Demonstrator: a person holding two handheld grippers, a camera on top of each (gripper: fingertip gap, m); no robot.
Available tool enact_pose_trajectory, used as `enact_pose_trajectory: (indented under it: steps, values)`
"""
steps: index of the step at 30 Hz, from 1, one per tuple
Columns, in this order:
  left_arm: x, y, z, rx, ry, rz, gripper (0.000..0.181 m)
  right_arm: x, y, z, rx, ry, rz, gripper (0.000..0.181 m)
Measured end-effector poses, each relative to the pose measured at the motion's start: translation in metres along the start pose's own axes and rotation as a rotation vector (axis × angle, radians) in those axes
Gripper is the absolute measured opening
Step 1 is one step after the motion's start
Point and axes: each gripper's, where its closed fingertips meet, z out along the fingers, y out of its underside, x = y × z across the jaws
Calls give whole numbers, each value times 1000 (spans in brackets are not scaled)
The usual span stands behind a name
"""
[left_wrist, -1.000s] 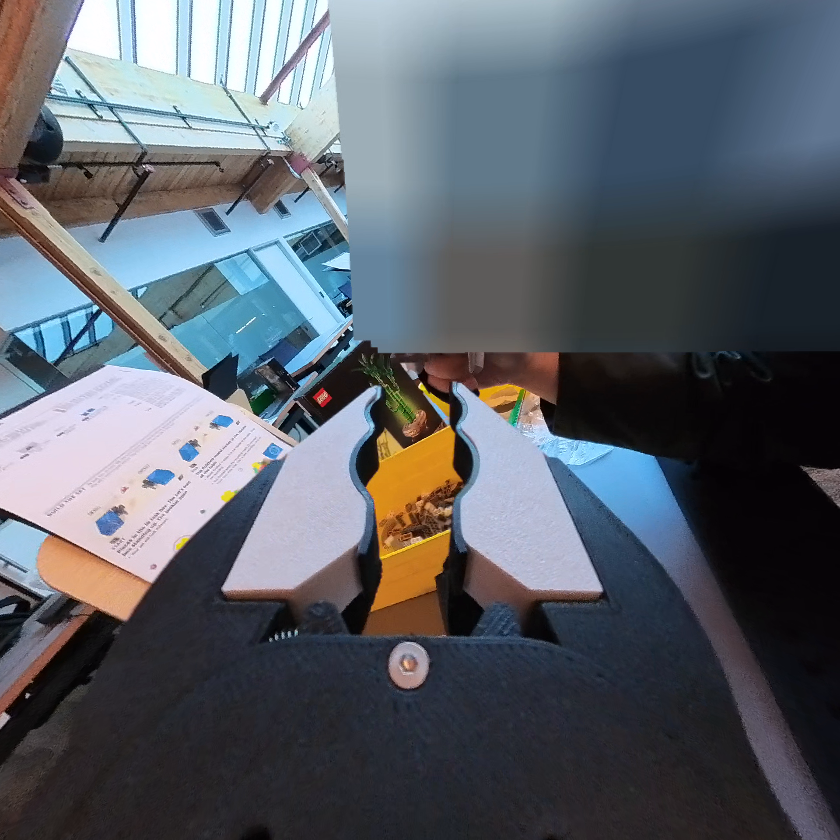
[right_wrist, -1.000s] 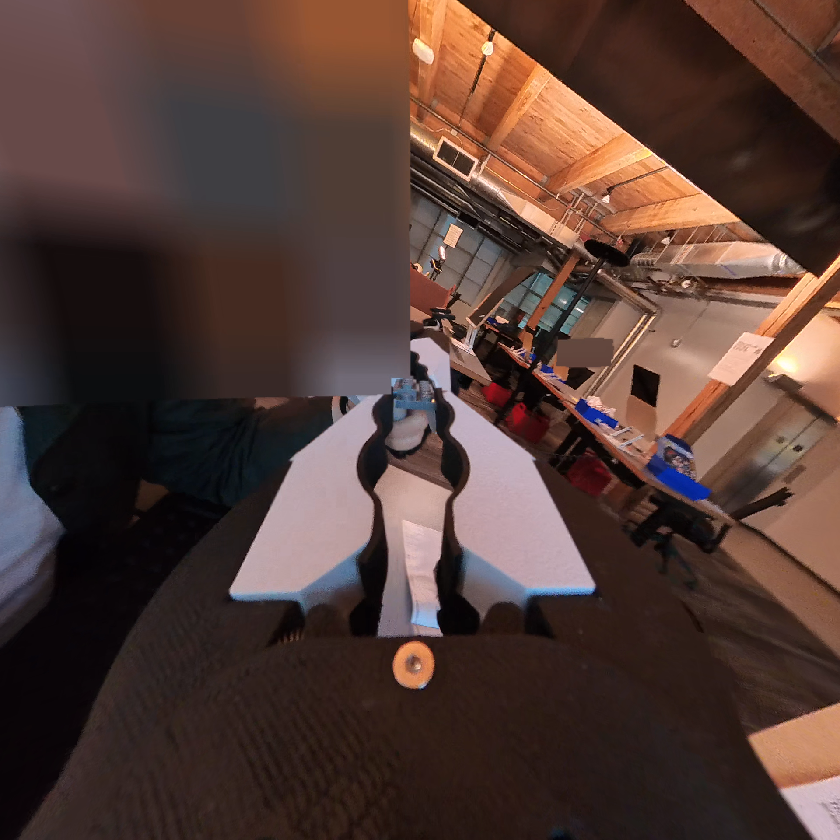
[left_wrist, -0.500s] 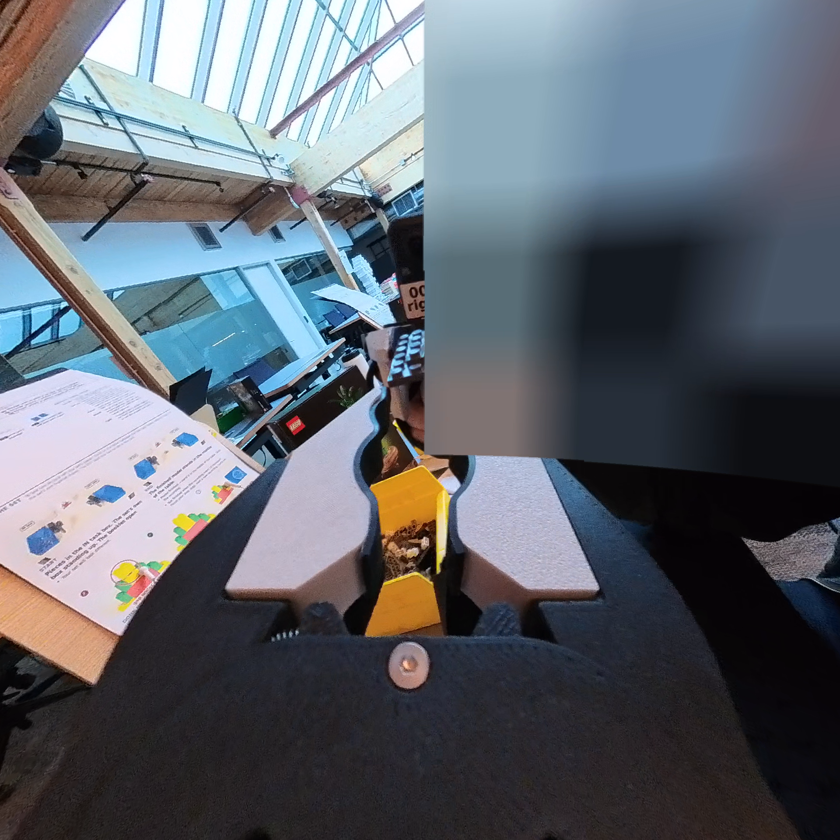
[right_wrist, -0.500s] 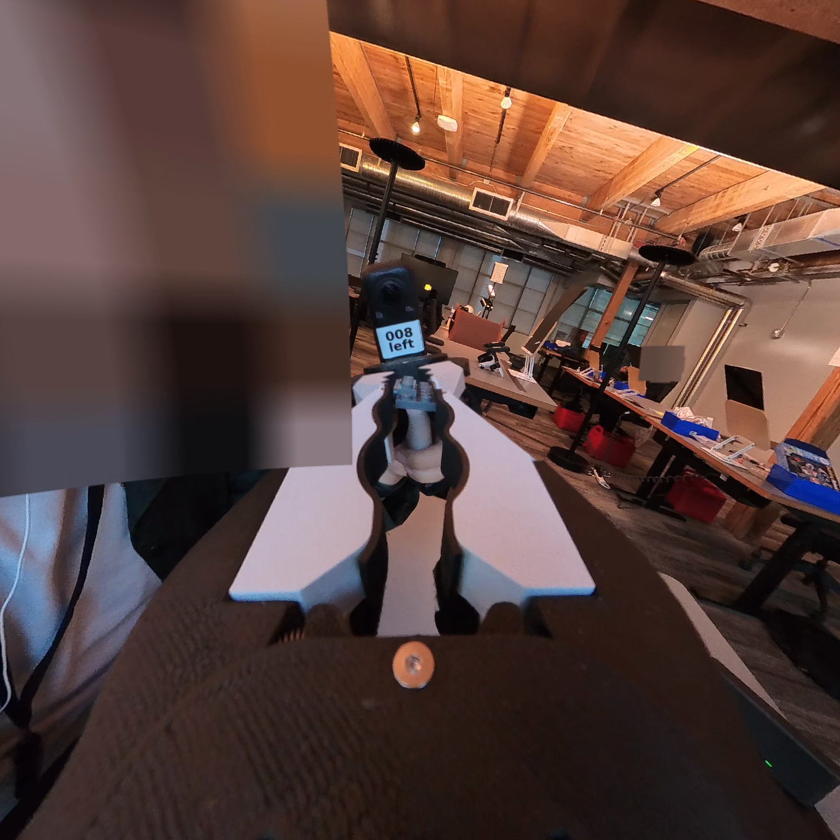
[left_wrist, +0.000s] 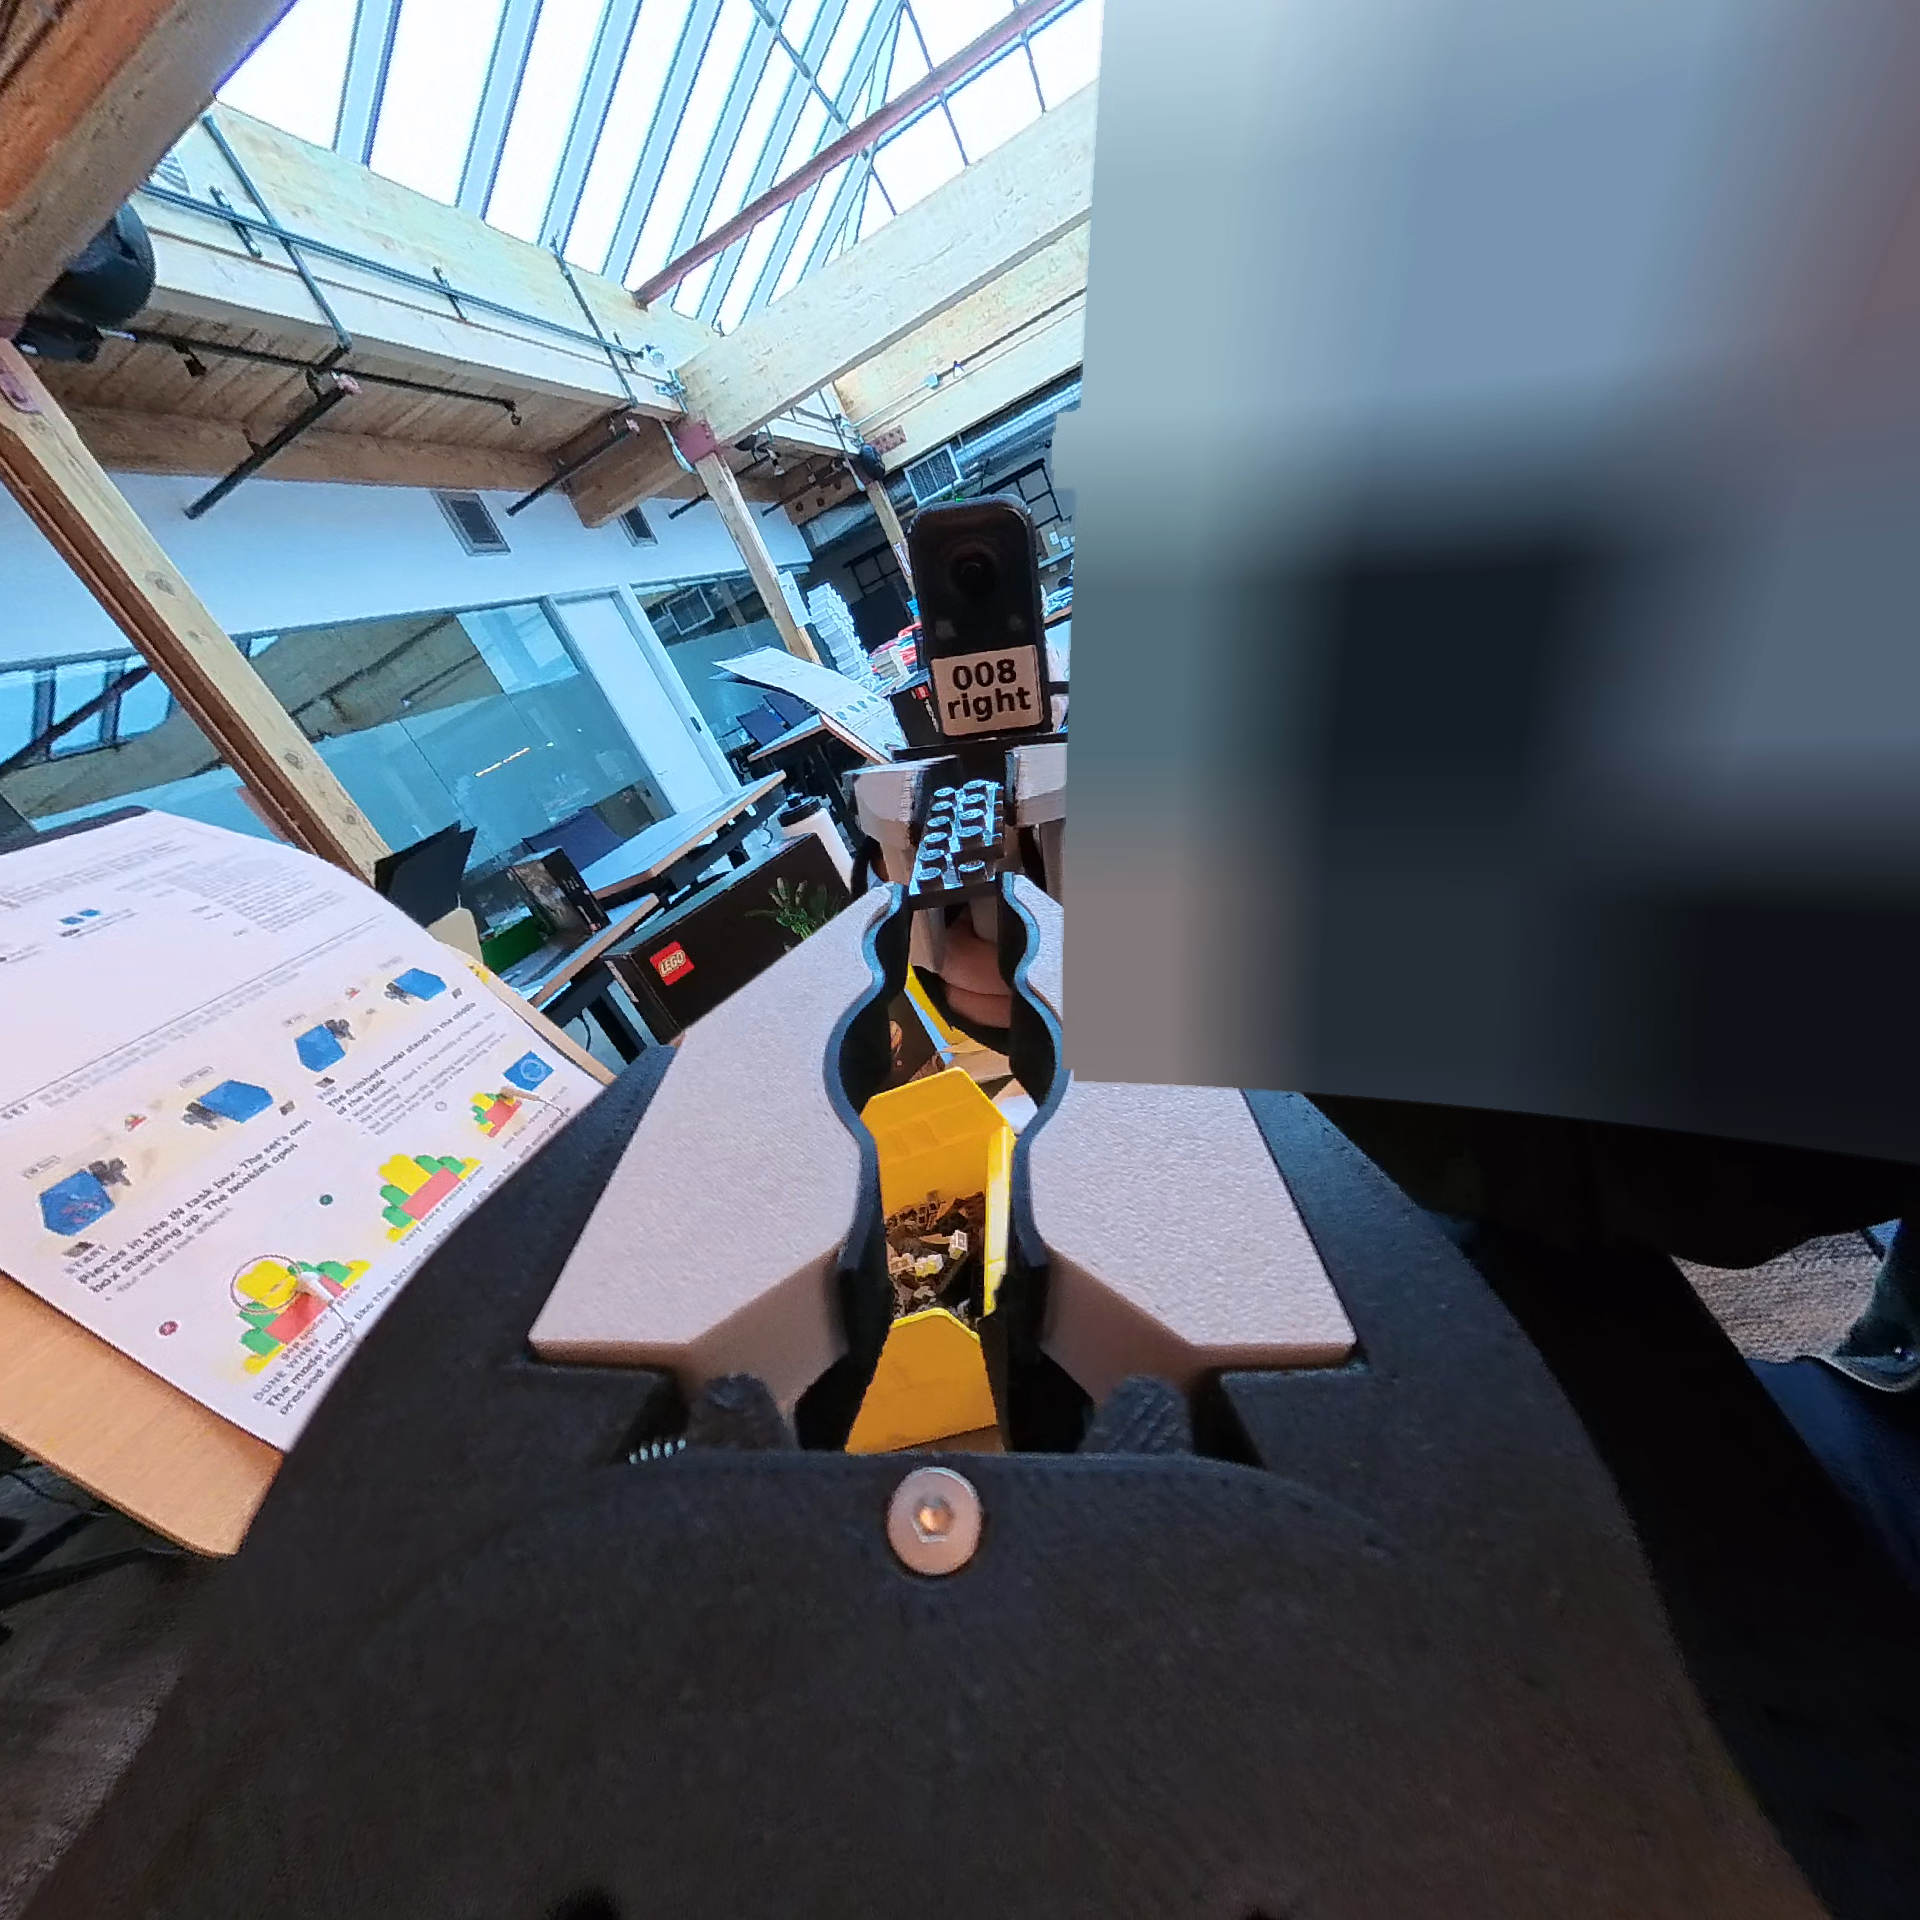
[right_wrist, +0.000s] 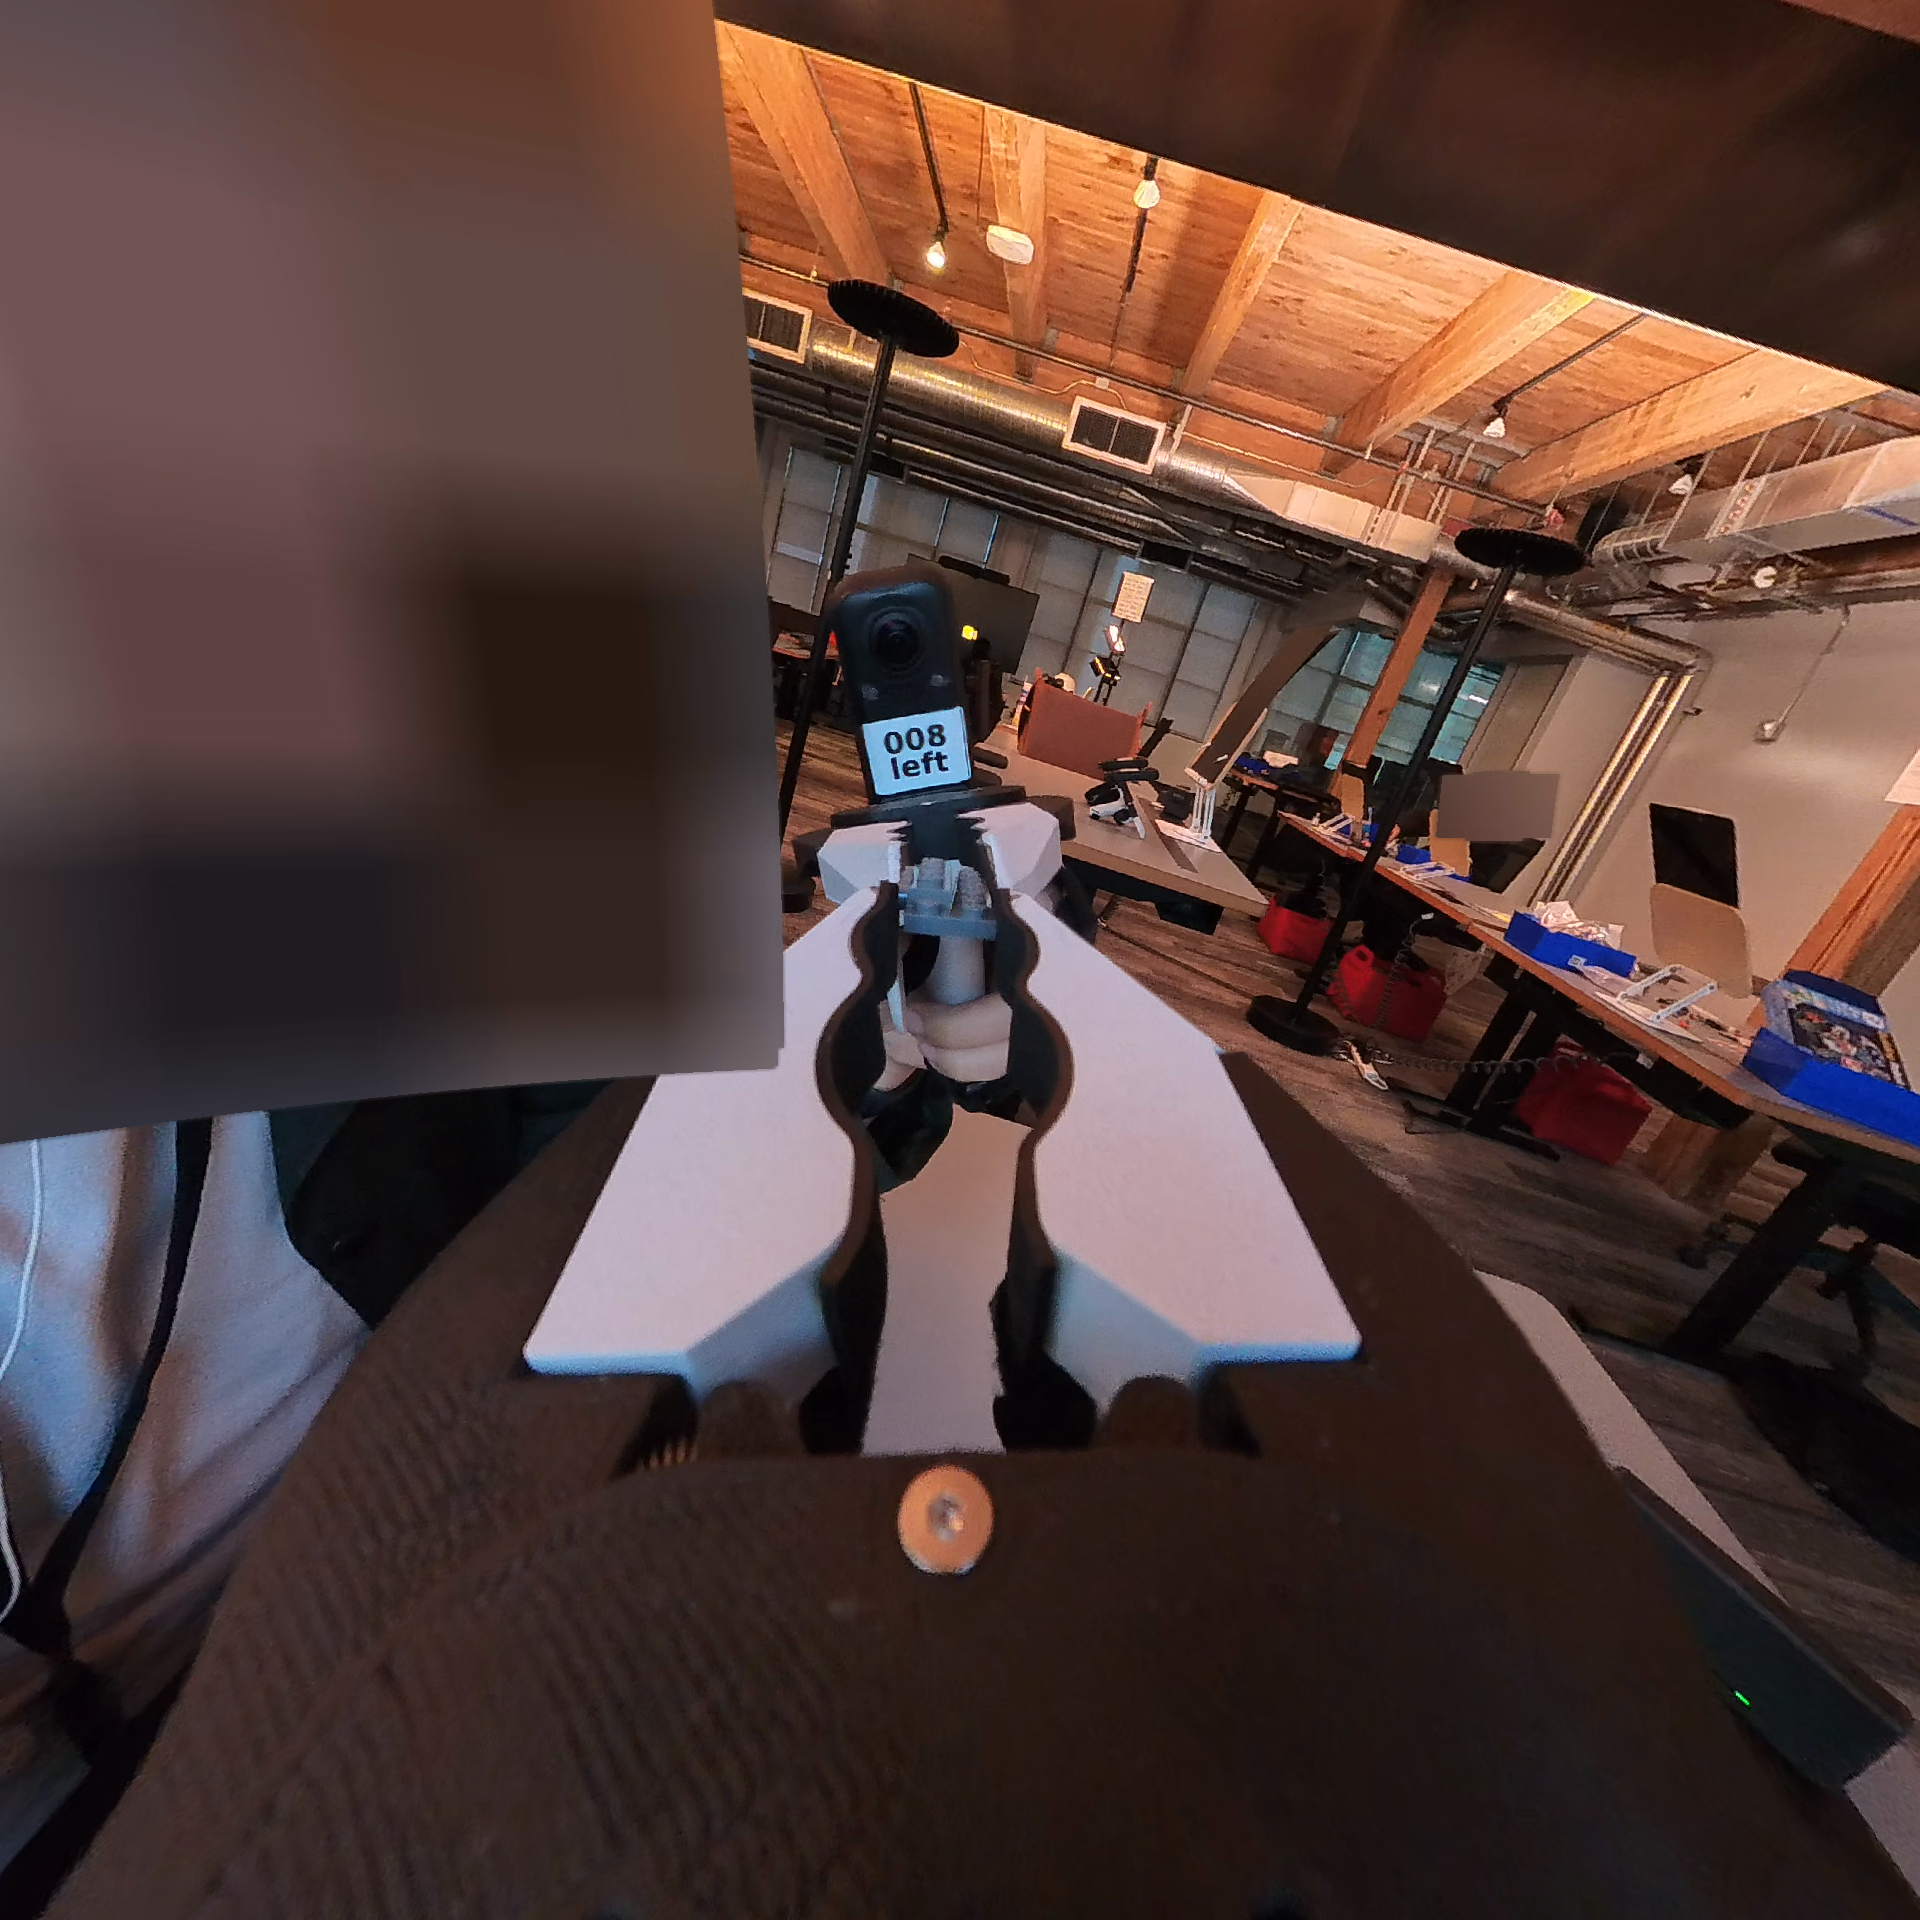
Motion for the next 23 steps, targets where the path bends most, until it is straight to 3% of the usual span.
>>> enact_pose_trajectory:
  steps: [1, 8, 15, 23]
  values:
    - [-1, 0, 0, 0, -2, -3, 14, 1, 0, 0, -2, 5, 1, 16]
    - [-4, 2, 0, -10, -11, -18, 14, 4, 3, 1, -18, 23, 17, 16]
    - [-14, 5, -1, -20, -19, -143, 14, 16, 8, 1, -31, 49, 144, 16]
    - [-15, 3, 1, -25, -46, -158, 14, 16, 11, 0, 0, -17, 261, 16]
